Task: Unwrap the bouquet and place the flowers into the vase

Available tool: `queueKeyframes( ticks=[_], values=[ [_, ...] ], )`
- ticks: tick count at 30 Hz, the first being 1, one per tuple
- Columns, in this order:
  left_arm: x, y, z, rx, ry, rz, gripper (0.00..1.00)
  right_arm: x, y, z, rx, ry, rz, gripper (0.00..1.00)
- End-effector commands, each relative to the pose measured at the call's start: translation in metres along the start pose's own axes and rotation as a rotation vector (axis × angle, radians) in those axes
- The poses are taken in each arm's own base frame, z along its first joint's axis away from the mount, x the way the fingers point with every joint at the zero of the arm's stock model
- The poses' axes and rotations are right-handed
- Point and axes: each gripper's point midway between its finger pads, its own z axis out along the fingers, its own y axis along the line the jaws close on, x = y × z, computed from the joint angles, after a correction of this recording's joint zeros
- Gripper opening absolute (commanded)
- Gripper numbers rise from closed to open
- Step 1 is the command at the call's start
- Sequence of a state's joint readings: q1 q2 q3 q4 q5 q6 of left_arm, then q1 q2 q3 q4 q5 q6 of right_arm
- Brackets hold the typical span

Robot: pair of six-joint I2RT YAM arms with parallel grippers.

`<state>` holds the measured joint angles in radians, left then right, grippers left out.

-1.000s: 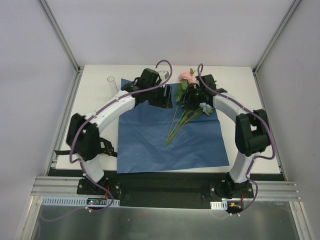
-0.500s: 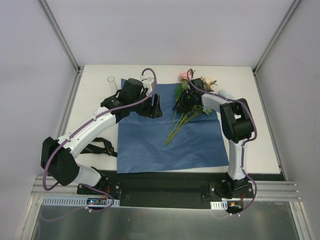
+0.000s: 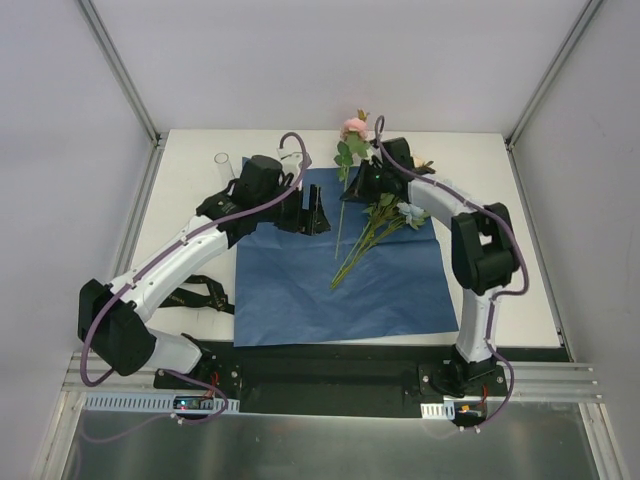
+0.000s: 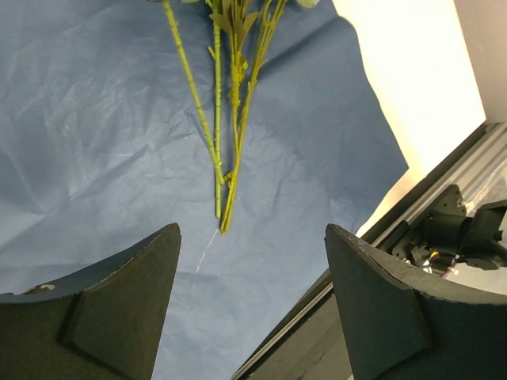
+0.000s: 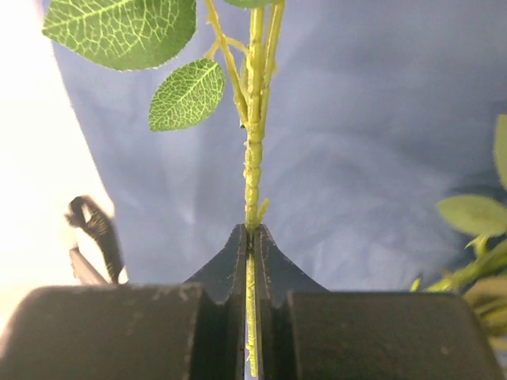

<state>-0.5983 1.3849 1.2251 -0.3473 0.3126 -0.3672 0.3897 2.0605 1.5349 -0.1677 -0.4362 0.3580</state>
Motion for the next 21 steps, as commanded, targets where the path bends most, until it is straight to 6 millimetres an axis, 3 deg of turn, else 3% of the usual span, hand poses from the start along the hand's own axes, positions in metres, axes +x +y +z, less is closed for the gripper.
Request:
queueKeyframes(
  ticks=[1, 4, 5, 7, 8, 9, 11, 12, 15, 17, 21],
  values=[
    [-0.036, -0.022, -0.034, 0.070, -0.130, -0.039, 0.74, -0.014, 0.082, -0.088, -0.223, -0.124, -0.193, 0.01],
    [-0.053, -0.026, -0.045, 0.106, -0.170, -0.072, 0.74, 0.002, 0.102, -0.118, -0.319, -0.152, -0.264, 0.01],
    [-0.063, -0.024, -0.048, 0.112, -0.189, -0.084, 0.74, 0.023, 0.093, -0.116, -0.319, -0.119, -0.277, 0.01],
    [-0.072, -0.034, -0.050, 0.177, -0.192, -0.092, 0.77, 0.033, 0.107, -0.136, -0.364, -0.169, -0.356, 0.01],
    [-0.079, -0.038, -0.047, 0.205, -0.191, -0.089, 0.78, 0.053, 0.102, -0.133, -0.361, -0.143, -0.390, 0.01],
    [-0.084, -0.044, -0.047, 0.240, -0.196, -0.077, 0.79, 0.059, 0.109, -0.145, -0.378, -0.162, -0.422, 0.01],
    [-0.087, -0.061, -0.045, 0.338, -0.165, -0.066, 0.80, 0.080, 0.107, -0.146, -0.378, -0.143, -0.451, 0.01],
    [-0.088, -0.066, -0.044, 0.367, -0.160, -0.082, 0.80, 0.085, 0.112, -0.156, -0.393, -0.158, -0.474, 0.01],
    [-0.090, -0.069, -0.038, 0.394, -0.165, -0.081, 0.80, 0.102, 0.117, -0.169, -0.410, -0.168, -0.507, 0.01],
    [-0.087, -0.067, -0.034, 0.392, -0.159, -0.092, 0.78, 0.107, 0.118, -0.174, -0.408, -0.177, -0.520, 0.01],
    [-0.081, -0.064, -0.024, 0.393, -0.120, -0.156, 0.60, 0.112, 0.119, -0.185, -0.402, -0.200, -0.542, 0.01]
  ],
)
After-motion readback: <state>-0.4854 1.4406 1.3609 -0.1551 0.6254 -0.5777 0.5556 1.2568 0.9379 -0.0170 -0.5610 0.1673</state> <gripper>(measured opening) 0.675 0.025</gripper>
